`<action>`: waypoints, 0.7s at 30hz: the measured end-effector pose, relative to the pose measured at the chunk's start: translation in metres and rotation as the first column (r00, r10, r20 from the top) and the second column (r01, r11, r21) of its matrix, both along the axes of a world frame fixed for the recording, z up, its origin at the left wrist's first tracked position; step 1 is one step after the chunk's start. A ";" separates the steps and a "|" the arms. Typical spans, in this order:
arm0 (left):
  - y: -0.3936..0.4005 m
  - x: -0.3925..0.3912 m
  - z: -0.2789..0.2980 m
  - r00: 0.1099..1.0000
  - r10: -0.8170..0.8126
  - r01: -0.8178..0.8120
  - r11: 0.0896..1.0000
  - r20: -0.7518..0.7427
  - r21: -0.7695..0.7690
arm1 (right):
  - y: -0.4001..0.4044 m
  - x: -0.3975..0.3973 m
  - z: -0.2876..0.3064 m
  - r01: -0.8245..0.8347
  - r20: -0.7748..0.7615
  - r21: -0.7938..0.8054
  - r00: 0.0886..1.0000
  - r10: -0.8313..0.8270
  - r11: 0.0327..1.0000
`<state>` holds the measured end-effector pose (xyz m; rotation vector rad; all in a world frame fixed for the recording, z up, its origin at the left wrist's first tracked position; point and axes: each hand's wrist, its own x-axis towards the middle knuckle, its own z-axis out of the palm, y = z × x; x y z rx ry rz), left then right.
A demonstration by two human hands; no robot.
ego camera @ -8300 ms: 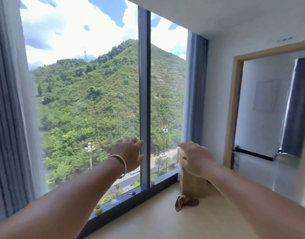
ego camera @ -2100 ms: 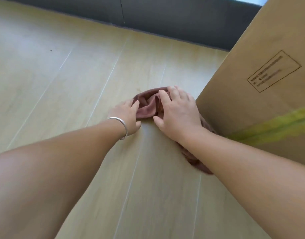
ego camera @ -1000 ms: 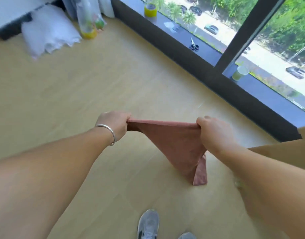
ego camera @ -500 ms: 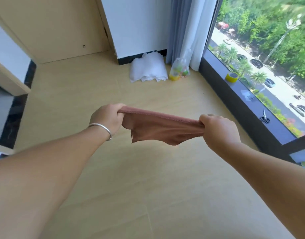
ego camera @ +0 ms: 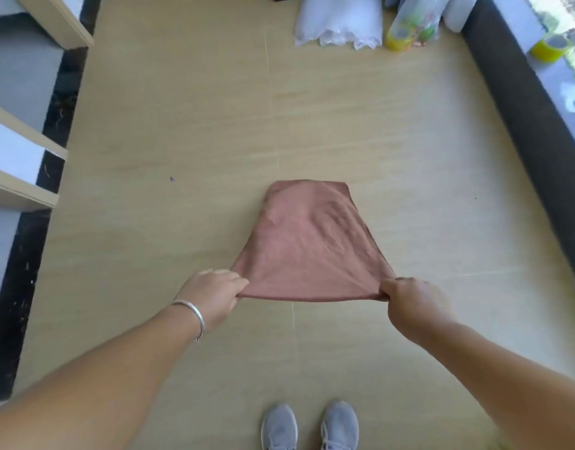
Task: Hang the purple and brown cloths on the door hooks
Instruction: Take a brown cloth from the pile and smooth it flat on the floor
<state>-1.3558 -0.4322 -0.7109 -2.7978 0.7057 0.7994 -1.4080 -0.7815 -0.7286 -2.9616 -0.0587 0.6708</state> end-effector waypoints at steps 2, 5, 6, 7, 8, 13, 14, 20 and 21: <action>0.005 -0.038 -0.039 0.997 -0.011 0.013 1.000 -0.079 0.027 | 0.003 -0.037 -0.035 -0.007 -0.101 -0.003 0.995 0.007 1.000; 0.008 -0.083 -0.088 0.984 0.000 0.010 0.998 -0.175 0.056 | 0.006 -0.085 -0.075 0.002 -0.217 0.011 0.976 0.000 1.000; 0.009 -0.095 -0.100 0.979 0.006 0.007 0.998 -0.203 0.064 | 0.008 -0.098 -0.085 -0.008 -0.242 0.013 0.970 0.011 1.000; 0.011 -0.105 -0.111 0.975 0.008 0.007 0.998 -0.223 0.068 | 0.009 -0.109 -0.095 -0.019 -0.262 0.015 0.965 0.022 1.000; 0.012 -0.113 -0.121 0.971 0.011 0.006 0.998 -0.240 0.069 | 0.011 -0.118 -0.103 -0.027 -0.282 0.014 0.959 0.030 1.000; 0.018 -0.123 -0.153 0.912 0.269 -0.264 0.963 -0.308 0.059 | 0.014 -0.133 -0.136 0.064 -0.342 0.049 0.939 -0.043 0.997; 0.019 -0.119 -0.159 0.885 0.343 -0.346 0.937 -0.314 0.047 | 0.014 -0.131 -0.141 0.097 -0.340 0.059 0.938 -0.071 0.994; 0.024 -0.057 -0.209 0.731 0.596 -0.654 0.750 -0.330 -0.095 | 0.012 -0.069 -0.185 0.322 -0.198 0.128 0.935 -0.294 0.938; 0.022 -0.042 -0.222 0.725 0.611 -0.671 0.730 -0.316 -0.128 | 0.011 -0.053 -0.197 0.353 -0.169 0.133 0.929 -0.330 0.926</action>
